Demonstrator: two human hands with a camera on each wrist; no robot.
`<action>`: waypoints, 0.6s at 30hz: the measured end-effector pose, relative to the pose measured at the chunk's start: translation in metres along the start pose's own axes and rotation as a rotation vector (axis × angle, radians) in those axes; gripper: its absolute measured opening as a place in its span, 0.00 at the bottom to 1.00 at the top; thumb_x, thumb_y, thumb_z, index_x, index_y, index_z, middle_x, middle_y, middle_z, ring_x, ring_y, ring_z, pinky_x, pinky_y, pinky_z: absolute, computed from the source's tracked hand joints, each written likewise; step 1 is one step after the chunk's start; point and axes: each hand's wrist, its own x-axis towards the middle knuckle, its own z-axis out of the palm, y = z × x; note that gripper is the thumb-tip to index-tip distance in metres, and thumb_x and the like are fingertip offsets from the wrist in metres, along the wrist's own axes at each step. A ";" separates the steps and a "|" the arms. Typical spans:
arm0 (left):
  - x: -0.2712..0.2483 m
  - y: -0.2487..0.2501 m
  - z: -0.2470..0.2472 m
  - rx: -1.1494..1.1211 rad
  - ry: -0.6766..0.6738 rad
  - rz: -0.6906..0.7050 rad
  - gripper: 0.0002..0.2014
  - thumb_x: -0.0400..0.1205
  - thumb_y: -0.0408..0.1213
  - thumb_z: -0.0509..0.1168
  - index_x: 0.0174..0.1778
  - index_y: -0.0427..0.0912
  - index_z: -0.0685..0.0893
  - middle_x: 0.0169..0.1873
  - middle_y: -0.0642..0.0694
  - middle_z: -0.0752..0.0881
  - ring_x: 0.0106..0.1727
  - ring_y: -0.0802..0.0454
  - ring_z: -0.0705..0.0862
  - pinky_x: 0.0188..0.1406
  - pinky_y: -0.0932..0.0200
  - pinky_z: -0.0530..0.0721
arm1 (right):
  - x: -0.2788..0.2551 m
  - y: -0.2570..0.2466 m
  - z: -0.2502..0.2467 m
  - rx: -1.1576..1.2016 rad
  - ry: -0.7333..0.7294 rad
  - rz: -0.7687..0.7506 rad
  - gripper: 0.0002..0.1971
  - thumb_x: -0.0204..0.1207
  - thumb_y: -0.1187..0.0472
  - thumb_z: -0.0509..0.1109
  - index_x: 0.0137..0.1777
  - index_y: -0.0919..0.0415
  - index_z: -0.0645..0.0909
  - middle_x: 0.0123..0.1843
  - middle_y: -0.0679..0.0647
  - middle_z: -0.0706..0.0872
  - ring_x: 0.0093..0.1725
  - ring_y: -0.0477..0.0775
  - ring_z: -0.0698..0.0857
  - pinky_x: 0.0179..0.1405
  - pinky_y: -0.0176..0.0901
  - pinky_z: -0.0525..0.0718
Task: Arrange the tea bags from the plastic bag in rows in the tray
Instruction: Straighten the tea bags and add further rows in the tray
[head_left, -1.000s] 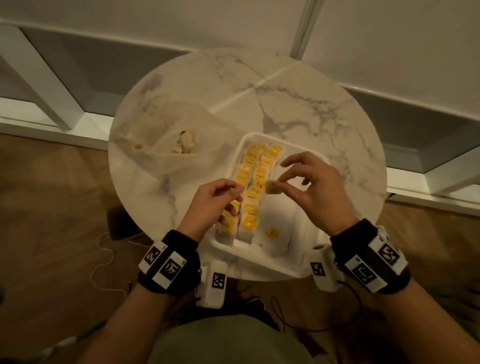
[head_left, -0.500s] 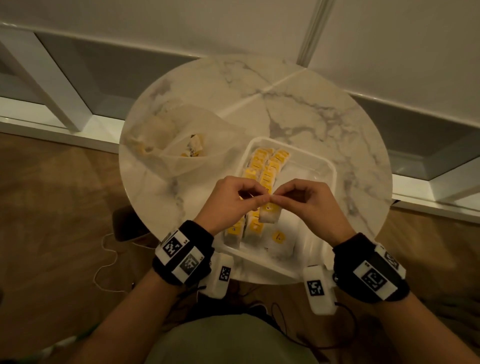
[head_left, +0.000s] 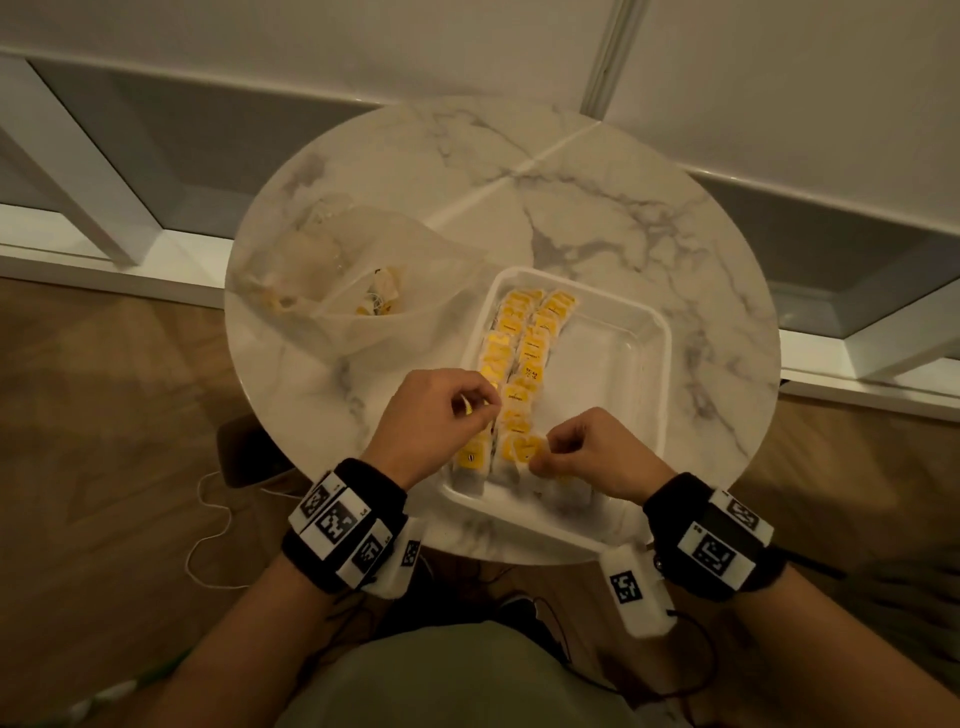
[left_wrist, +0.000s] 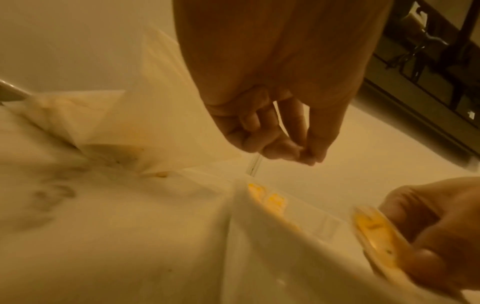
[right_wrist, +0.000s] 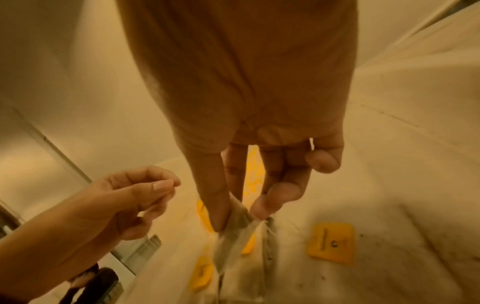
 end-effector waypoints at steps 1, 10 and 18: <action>-0.003 -0.003 -0.003 0.008 0.023 0.010 0.03 0.76 0.36 0.76 0.40 0.49 0.92 0.30 0.54 0.86 0.32 0.55 0.83 0.40 0.50 0.85 | 0.001 0.003 0.000 -0.045 -0.022 0.022 0.19 0.72 0.61 0.80 0.21 0.53 0.80 0.18 0.43 0.73 0.22 0.41 0.69 0.29 0.32 0.68; -0.016 -0.021 -0.002 0.064 0.024 0.026 0.02 0.76 0.32 0.76 0.40 0.44 0.91 0.30 0.52 0.84 0.32 0.55 0.81 0.37 0.65 0.79 | 0.015 0.002 0.010 -0.139 -0.155 0.120 0.07 0.65 0.58 0.85 0.34 0.57 0.90 0.32 0.56 0.90 0.30 0.43 0.81 0.38 0.43 0.80; -0.016 -0.025 -0.003 0.005 0.024 -0.009 0.05 0.75 0.29 0.75 0.42 0.43 0.91 0.33 0.53 0.84 0.33 0.57 0.81 0.37 0.76 0.74 | 0.016 -0.008 0.015 -0.175 -0.105 0.124 0.13 0.64 0.54 0.86 0.29 0.58 0.85 0.26 0.49 0.87 0.25 0.42 0.83 0.29 0.34 0.81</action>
